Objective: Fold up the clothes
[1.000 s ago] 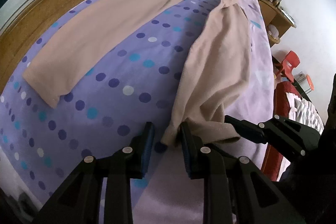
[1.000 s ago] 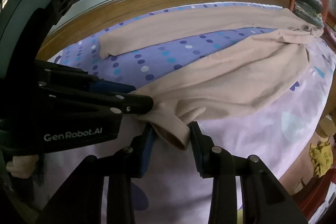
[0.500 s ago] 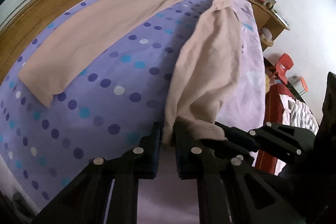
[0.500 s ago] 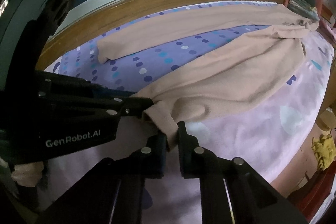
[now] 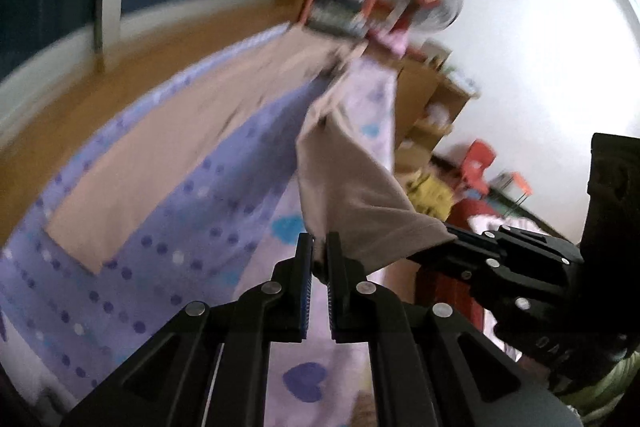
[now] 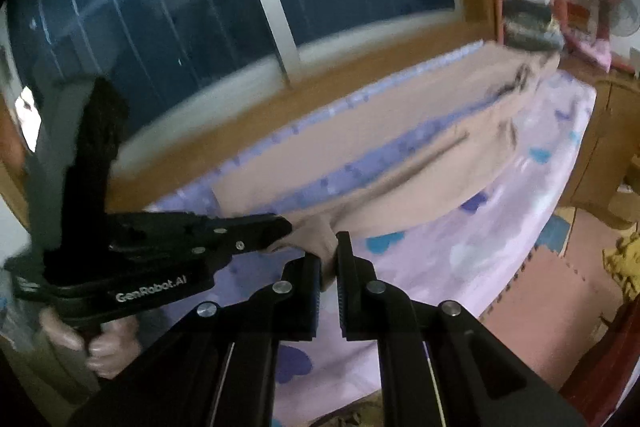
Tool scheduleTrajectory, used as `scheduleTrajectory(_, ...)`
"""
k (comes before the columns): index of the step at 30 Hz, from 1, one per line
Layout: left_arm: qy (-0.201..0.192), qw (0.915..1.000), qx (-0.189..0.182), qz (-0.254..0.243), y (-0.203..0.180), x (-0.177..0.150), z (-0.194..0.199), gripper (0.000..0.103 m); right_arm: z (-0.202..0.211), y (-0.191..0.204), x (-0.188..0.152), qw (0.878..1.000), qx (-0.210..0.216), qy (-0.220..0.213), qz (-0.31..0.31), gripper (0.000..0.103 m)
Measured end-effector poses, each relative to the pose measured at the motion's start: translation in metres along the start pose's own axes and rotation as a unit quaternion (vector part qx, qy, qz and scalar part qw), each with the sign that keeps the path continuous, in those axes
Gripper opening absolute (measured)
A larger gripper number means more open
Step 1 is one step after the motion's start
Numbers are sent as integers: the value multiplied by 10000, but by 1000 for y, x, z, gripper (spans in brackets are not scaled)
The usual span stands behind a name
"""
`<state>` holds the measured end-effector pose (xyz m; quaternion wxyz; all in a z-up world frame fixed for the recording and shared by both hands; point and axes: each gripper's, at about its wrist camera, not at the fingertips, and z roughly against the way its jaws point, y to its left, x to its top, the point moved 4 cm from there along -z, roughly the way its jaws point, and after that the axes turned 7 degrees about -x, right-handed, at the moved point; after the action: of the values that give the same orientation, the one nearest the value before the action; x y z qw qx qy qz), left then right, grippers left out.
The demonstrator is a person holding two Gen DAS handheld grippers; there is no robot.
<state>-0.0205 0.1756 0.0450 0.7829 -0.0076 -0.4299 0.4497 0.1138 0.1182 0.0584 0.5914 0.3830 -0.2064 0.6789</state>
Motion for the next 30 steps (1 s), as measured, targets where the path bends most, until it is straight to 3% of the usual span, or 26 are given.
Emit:
scheduleTrajectory(4, -465, 9985, 84, -293, -20, 8, 42, 7, 38, 24, 12, 9984, -93, -328, 451, 6)
scheduleTrajectory(8, -448, 9974, 501, -271, -8, -3, 45, 7, 30, 44, -2, 9958, -208, -204, 866, 6)
scheduleTrajectory(12, 26, 9948, 1013, 73, 30, -30, 27, 7, -21, 50, -36, 9957, -11, 562, 734, 6)
scheduleTrajectory(16, 708, 9855, 1530, 210, 66, -66, -4, 7, -71, 53, -68, 9881, -10, 1324, 783, 6)
scheduleTrajectory(19, 1041, 9811, 1531, 556, 87, -88, -15, 7, -97, 49, -83, 9800, 123, 1871, 670, 7)
scheduleTrajectory(22, 1048, 9812, 1333, 920, 96, -95, -8, 7, -108, 44, -90, 9746, 104, 2177, 519, 8)
scheduleTrajectory(25, 893, 9843, 1269, 846, 89, -88, 2, 9, -101, 39, -84, 9793, 116, 1977, 418, 10)
scheduleTrajectory(30, 745, 9863, 1425, 380, 62, -68, 7, 21, -75, 17, -68, 9892, 47, 1459, 157, 38)
